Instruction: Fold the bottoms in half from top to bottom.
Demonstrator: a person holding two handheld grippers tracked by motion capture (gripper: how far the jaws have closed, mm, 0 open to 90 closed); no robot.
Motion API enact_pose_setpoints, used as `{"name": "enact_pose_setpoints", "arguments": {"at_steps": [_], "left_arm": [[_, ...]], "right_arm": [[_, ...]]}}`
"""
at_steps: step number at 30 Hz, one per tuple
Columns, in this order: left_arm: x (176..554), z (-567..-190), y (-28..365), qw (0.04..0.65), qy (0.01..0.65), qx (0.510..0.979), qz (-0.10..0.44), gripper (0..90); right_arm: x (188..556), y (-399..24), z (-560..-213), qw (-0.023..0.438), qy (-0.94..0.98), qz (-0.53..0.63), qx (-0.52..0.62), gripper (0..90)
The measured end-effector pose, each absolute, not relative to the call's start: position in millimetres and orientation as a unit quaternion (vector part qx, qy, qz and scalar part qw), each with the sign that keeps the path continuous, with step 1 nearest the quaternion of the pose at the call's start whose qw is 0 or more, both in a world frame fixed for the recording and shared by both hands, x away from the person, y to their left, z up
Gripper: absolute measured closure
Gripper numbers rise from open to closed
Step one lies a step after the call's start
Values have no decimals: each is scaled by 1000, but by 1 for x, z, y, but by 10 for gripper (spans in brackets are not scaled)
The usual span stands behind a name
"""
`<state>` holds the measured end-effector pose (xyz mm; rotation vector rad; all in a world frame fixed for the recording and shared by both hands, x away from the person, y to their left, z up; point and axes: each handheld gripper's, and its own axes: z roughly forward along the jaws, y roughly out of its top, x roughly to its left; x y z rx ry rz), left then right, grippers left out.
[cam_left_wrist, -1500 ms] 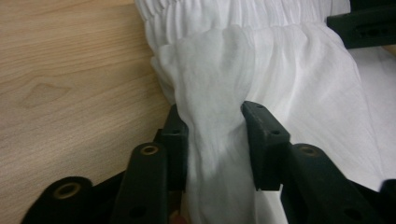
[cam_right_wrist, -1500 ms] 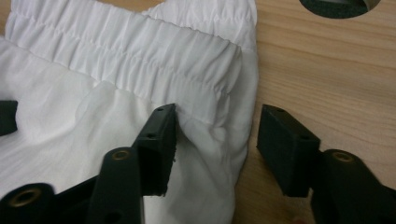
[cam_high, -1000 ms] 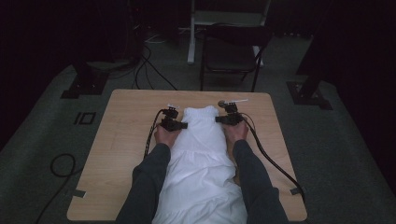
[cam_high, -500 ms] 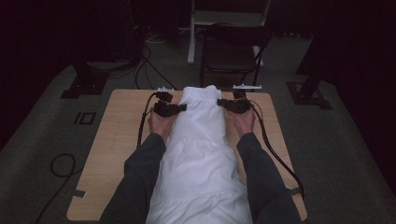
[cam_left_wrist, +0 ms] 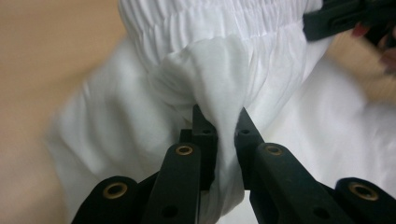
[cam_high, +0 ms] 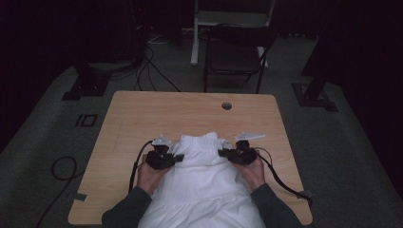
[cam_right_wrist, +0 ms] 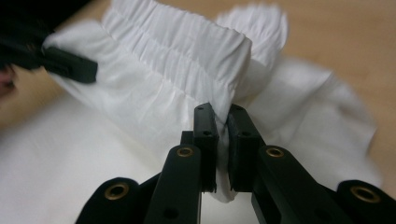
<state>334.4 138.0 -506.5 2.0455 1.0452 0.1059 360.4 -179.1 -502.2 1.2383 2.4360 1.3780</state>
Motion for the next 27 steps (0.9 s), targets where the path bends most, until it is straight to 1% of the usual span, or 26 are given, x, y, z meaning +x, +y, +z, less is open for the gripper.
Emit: {"name": "enact_pose_setpoints", "arguments": {"at_steps": [3,5,6,8,9,10,11,12,14,15,16,17,23,27], "left_arm": [[330,-527,137,390,422,818,32,839],[331,-536,137,392,432,812,20,838],[332,-538,138,392,432,812,21,837],[333,-538,138,391,431,813,23,836],[333,-538,138,391,431,813,23,836],[334,-539,138,392,433,812,21,836],[334,-540,138,389,434,812,19,834],[335,-541,138,390,437,811,17,833],[336,-542,138,391,436,811,17,832],[336,-542,138,391,436,811,17,832],[336,-543,139,392,438,809,17,832],[336,-543,139,392,439,809,17,832],[338,-544,140,395,443,805,14,828],[338,-545,141,398,447,801,13,828]], "right_arm": [[350,-172,-519,49,812,423,399,833],[351,-170,-528,54,813,415,405,813],[352,-170,-531,55,810,417,408,782],[354,-170,-532,63,806,425,407,687],[354,-170,-532,63,806,425,407,687],[355,-170,-530,77,807,427,399,630],[357,-169,-527,97,808,430,391,552],[360,-168,-526,98,807,436,385,510],[368,-166,-525,96,810,436,379,459],[368,-166,-525,96,810,436,379,459],[370,-166,-526,97,811,437,377,438],[379,-164,-527,84,815,442,366,390],[386,-162,-531,47,824,452,337,397],[383,-160,-535,35,836,431,338,445]]}}
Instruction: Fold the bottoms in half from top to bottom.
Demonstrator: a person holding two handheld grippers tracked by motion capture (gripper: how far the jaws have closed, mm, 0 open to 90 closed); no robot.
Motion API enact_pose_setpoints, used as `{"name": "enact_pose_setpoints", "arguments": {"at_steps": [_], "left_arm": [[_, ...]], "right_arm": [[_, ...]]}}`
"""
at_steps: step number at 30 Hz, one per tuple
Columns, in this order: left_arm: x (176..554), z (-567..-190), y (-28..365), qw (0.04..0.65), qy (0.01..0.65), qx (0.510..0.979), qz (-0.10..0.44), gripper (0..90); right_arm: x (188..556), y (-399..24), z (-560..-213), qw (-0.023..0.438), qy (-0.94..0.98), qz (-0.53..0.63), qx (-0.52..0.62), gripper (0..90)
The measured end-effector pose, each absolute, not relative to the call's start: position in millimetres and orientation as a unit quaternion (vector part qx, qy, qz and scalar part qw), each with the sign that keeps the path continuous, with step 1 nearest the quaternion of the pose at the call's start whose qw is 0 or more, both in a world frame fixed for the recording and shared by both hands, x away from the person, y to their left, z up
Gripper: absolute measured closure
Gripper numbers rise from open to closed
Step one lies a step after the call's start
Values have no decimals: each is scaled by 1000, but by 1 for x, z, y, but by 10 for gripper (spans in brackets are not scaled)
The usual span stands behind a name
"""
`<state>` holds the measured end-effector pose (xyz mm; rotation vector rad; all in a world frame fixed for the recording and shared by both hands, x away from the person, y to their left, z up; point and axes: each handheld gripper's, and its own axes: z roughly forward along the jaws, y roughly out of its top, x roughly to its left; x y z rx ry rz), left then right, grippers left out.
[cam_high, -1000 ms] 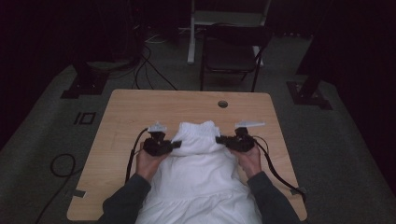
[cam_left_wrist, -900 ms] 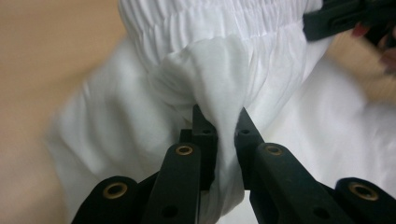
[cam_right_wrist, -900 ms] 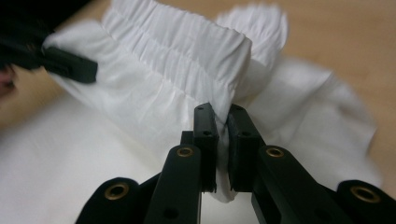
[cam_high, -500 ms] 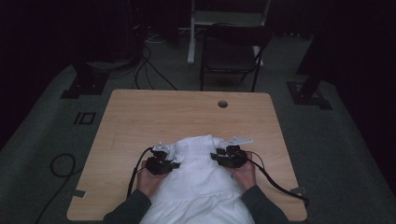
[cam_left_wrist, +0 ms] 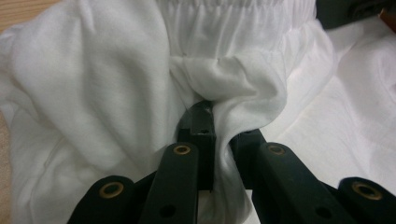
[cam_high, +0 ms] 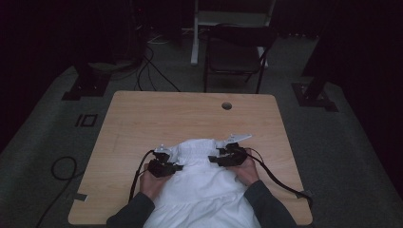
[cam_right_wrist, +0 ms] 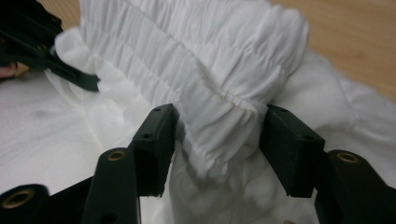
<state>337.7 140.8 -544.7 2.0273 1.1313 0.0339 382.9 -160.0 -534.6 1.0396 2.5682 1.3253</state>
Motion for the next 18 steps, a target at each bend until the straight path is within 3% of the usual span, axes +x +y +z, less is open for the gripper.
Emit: {"name": "enact_pose_setpoints", "arguments": {"at_steps": [9,12,13,18], "left_arm": [[340,-545,140,397,448,801,14,827],[341,-545,140,397,451,799,15,828],[341,-546,140,398,451,799,15,828],[341,-547,139,401,456,794,15,827]], "right_arm": [[392,-160,-534,62,821,450,346,334],[397,-159,-538,36,828,441,345,351],[397,-160,-540,10,832,439,338,439],[384,-160,-537,4,852,417,315,606]]}}
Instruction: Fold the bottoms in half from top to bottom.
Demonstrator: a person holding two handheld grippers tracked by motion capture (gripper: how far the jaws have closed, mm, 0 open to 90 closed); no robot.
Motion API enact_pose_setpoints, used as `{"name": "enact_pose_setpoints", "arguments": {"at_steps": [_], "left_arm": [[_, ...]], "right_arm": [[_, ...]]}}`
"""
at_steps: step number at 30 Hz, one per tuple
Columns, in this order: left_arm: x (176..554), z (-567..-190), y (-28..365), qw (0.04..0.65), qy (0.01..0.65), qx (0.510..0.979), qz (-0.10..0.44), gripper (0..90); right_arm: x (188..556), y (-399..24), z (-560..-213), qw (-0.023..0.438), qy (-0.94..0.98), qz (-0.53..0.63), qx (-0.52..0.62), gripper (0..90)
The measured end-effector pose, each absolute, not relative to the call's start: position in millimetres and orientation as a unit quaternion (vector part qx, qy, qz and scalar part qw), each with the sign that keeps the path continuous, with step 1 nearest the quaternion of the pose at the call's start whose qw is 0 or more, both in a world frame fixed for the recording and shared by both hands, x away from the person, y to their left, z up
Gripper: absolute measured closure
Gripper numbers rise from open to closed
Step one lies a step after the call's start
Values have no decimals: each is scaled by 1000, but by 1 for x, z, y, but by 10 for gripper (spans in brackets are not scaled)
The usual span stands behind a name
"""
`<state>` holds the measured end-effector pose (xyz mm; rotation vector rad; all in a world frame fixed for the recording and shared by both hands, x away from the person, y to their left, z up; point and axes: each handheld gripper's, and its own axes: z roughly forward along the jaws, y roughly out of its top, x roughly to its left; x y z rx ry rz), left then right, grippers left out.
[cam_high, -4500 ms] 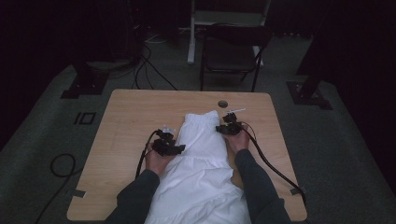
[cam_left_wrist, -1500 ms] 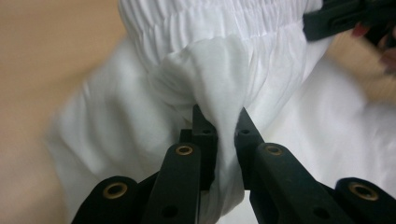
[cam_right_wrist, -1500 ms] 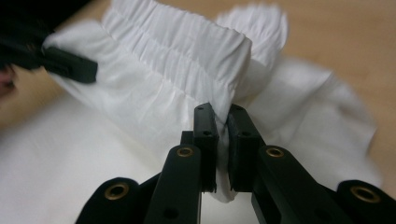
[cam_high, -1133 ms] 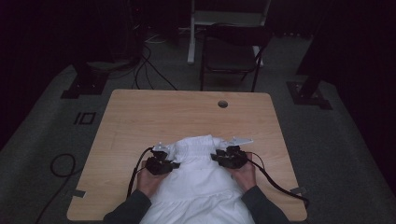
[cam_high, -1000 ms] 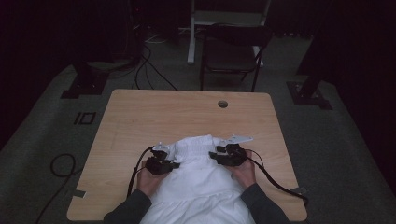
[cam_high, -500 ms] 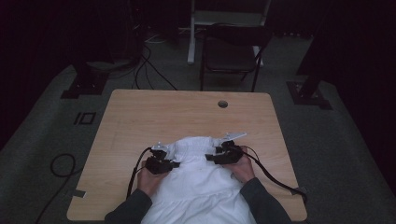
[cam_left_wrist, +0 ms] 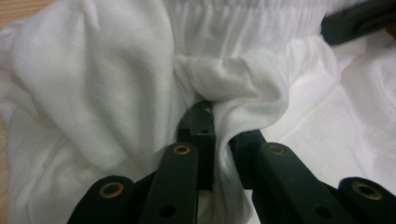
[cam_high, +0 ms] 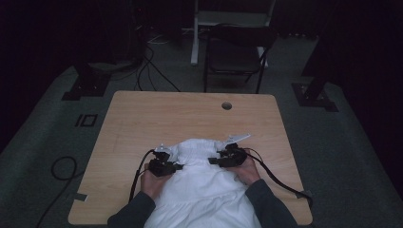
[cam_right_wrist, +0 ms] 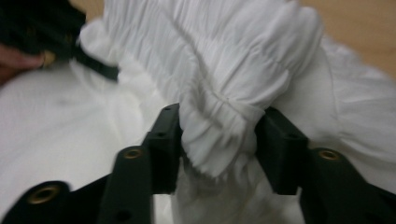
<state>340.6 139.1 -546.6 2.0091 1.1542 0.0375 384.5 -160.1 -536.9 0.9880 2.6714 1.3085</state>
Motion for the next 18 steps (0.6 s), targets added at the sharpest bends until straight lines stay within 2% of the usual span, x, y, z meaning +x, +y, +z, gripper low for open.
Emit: {"name": "enact_pose_setpoints", "arguments": {"at_steps": [2,4,9,13,18], "left_arm": [[340,-546,138,400,456,795,18,827],[339,-545,139,399,456,795,19,827],[324,-527,143,422,445,790,21,830],[305,-517,146,428,427,797,20,829],[295,-537,141,383,429,818,0,830]], "right_arm": [[383,-160,-537,8,854,412,316,729],[380,-160,-533,13,848,421,320,783],[354,-163,-513,32,842,445,303,790],[336,-168,-503,11,840,452,298,787],[324,-165,-521,-29,855,419,306,791]]}}
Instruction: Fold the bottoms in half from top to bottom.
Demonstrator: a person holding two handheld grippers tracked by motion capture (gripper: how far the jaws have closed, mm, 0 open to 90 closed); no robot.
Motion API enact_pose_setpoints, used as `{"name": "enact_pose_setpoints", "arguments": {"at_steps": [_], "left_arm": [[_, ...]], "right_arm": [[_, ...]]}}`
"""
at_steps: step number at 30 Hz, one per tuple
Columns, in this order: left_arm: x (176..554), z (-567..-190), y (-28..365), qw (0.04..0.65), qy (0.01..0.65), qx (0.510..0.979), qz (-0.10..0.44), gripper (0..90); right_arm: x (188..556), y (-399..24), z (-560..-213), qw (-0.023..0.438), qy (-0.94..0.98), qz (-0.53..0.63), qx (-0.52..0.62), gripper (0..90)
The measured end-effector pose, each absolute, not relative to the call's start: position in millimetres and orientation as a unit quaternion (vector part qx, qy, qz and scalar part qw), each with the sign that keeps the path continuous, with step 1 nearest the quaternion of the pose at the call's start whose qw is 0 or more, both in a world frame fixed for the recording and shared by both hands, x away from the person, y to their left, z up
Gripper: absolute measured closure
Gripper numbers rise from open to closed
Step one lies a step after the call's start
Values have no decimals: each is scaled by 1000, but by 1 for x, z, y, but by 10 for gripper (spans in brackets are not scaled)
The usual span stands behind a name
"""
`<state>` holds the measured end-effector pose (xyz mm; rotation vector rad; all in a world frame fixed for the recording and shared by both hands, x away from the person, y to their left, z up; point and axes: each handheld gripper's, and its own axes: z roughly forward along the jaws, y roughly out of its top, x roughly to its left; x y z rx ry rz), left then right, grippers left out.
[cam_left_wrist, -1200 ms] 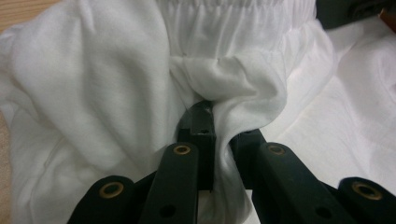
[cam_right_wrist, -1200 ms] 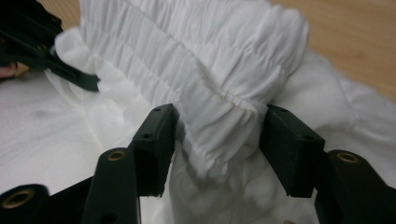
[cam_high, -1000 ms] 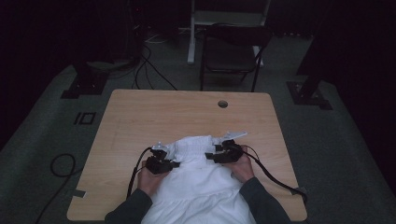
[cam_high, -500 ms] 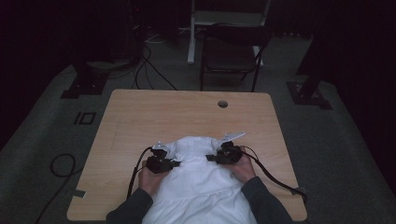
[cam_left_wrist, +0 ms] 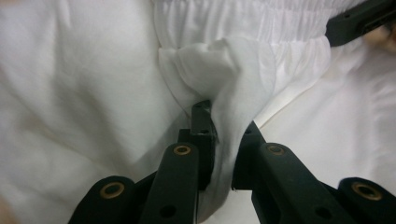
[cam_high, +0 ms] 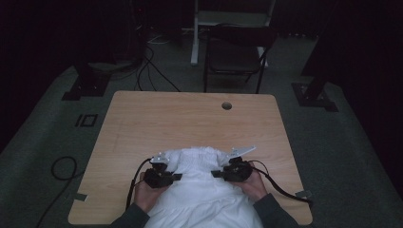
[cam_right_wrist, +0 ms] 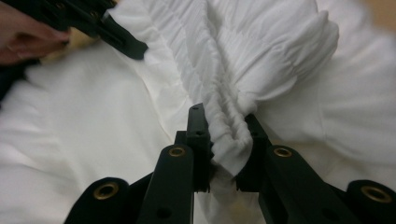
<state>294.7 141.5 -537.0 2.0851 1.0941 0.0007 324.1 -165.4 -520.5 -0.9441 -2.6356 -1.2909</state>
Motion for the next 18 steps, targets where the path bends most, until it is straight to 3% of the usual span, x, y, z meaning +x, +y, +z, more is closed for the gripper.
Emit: {"name": "enact_pose_setpoints", "arguments": {"at_steps": [7,18], "left_arm": [[312,-544,136,373,415,830,23,832],[408,-541,124,364,423,826,76,832]], "right_arm": [[340,-156,-543,-2,-866,-379,-327,798],[425,-149,-541,-64,-851,-370,-366,799]]}}
